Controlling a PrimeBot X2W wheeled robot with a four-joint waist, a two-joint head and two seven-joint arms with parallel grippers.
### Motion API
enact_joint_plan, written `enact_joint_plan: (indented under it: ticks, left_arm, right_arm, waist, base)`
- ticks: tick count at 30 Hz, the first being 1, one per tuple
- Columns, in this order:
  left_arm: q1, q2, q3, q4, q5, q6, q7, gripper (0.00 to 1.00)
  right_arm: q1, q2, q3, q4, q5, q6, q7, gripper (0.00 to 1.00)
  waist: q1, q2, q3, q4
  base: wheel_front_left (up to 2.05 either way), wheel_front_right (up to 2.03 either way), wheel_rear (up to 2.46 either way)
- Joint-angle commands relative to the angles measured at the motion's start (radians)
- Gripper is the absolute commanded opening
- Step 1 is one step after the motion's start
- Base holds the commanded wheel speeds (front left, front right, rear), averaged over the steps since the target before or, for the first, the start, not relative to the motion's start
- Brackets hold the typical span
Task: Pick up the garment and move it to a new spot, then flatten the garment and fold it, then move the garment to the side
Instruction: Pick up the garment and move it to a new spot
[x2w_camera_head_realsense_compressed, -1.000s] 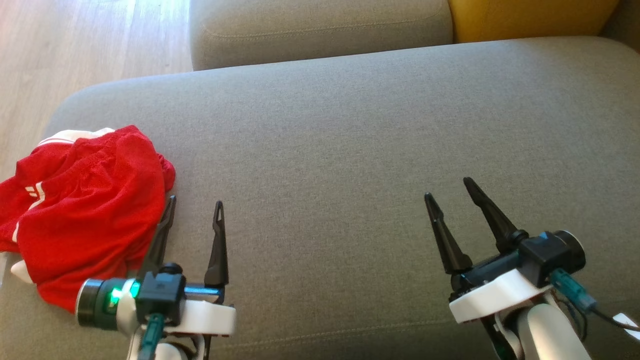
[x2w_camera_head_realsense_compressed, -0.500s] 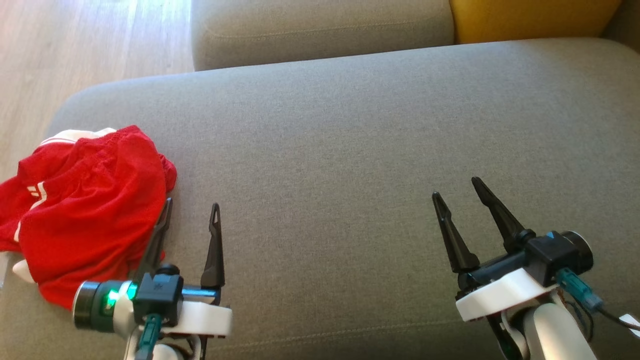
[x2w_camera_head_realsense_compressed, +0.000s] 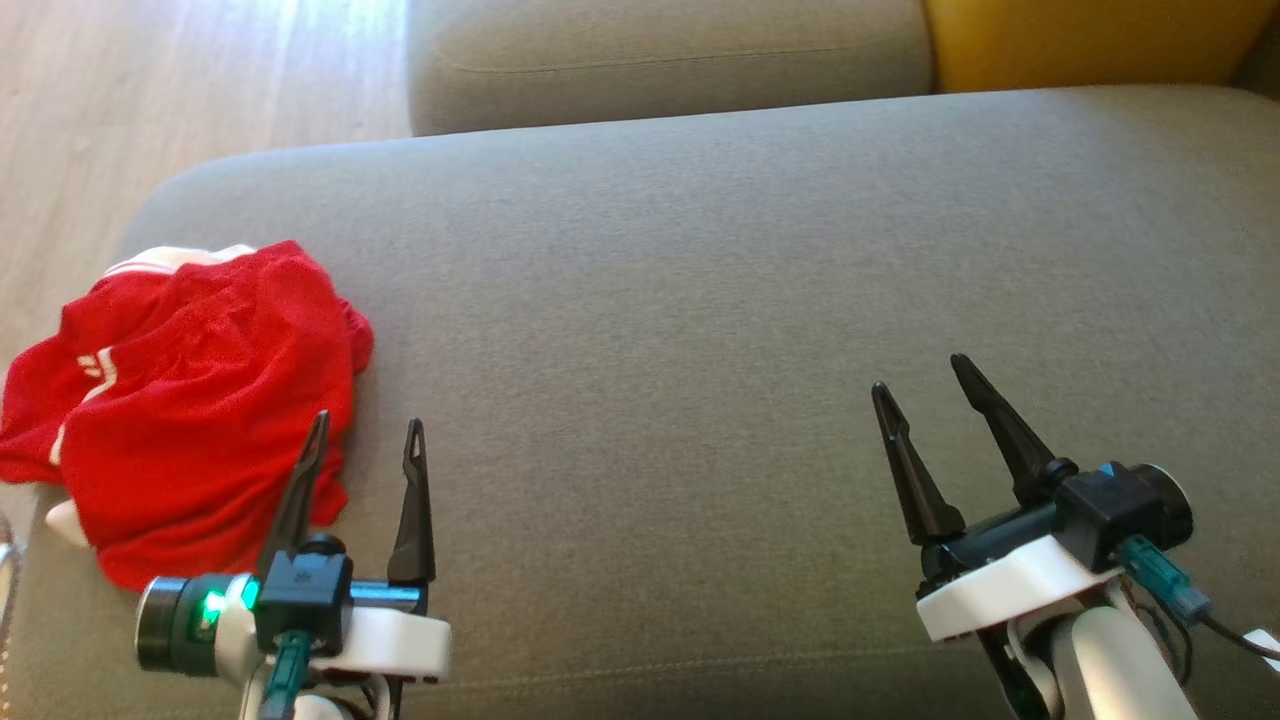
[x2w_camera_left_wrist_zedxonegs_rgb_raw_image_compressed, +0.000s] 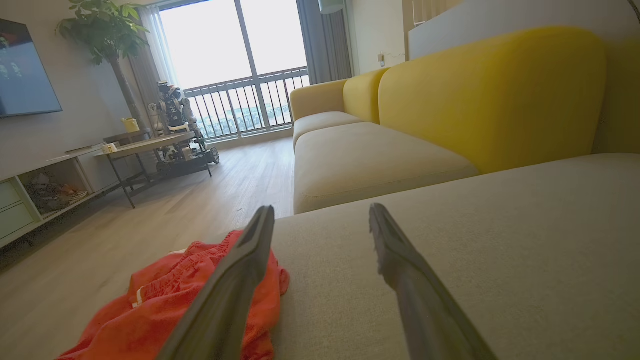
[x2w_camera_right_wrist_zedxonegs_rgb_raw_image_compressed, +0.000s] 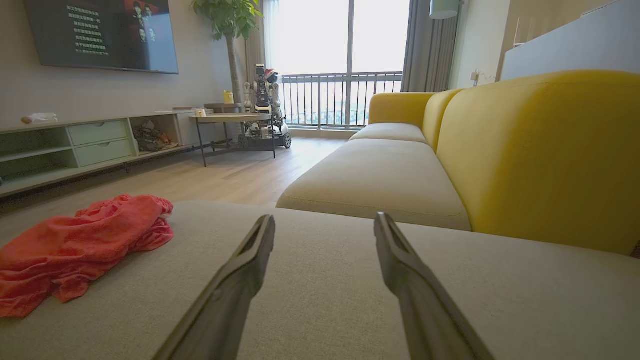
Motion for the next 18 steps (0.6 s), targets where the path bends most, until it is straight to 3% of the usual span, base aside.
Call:
enact_joint_plan:
  ticks: [1,18]
  left_arm:
    - [-0.037,0.000,0.044,-0.029,0.000,0.002,-0.012,1.00]
    - [0.002,-0.049,0.140,-0.042,-0.026,-0.042,-0.012,1.00]
  right_arm:
    - [-0.029,-0.010,0.023,-0.036,-0.003,0.000,-0.009,1.00]
    - [-0.005,-0.010,0.028,-0.031,-0.001,0.000,-0.009,1.00]
  waist:
    - [0.0000,0.0000,0.000,0.019]
    - [0.0000,0.0000,-0.012,0.178]
  base:
    - [0.00,0.00,0.00]
    - [0.00,0.00,0.00]
